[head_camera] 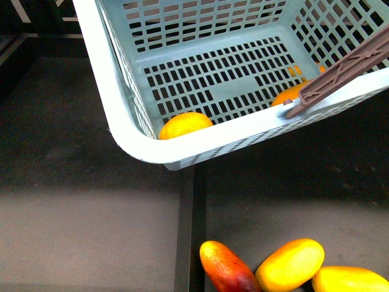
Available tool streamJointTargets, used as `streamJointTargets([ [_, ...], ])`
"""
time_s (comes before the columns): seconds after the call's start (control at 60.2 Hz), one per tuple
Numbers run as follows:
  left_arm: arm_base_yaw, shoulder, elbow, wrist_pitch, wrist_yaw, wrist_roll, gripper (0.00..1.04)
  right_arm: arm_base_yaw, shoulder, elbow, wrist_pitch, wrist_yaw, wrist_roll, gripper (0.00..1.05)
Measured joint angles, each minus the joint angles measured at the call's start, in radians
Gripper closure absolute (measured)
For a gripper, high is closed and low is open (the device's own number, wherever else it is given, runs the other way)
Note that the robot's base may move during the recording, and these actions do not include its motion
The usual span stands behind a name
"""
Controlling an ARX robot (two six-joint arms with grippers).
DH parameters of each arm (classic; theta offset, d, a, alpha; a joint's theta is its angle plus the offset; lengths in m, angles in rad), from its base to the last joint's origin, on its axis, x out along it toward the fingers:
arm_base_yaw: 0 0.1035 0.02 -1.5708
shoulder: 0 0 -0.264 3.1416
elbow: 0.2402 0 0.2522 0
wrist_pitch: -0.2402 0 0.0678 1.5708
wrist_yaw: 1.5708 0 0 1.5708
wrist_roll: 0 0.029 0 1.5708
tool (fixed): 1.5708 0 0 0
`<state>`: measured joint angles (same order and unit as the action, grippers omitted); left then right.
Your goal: Pick lemon and mango into basket
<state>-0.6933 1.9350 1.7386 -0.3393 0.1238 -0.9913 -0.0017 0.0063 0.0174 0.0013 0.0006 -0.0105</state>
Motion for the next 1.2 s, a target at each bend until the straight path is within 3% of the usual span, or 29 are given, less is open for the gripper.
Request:
streamJointTargets([
  [0.199,0.0,0.0,0.0,0.0,0.006,-0.001,0.78,0.0,0.0,0.0,0.0,0.0,0.0,0.58],
  [0.515,0.0,0.0,0.0,0.0,0.006,-0.001,0.78,0.0,0.0,0.0,0.0,0.0,0.001,0.07],
  [0.731,0.0,0.0,0.0,0.0,0.005,-0.001,0.78,0.0,0.0,0.0,0.0,0.0,0.002,0.09],
  [0.831,-0.026,-0.003,-0.05,0.101,-0.244,0.09,0.78,0.0,0.0,0.0,0.0,0.0,0.002,0.09],
  [0.881,-0.04,-0.003,-0.086,0.144,-0.382,0.221,0.78,0.0,0.0,0.0,0.0,-0.001,0.002,0.09],
  [0.931,-0.037,-0.006,-0.117,0.18,-0.438,0.33,0.79,0.0,0.0,0.0,0.0,0.0,0.002,0.09],
  [1.047,-0.004,-0.046,-0.192,0.254,-0.437,0.394,0.79,0.0,0.0,0.0,0.0,0.0,0.003,0.09],
  [1.197,0.047,-0.117,-0.333,0.35,-0.428,0.263,0.79,0.0,0.0,0.0,0.0,-0.001,0.003,0.09],
])
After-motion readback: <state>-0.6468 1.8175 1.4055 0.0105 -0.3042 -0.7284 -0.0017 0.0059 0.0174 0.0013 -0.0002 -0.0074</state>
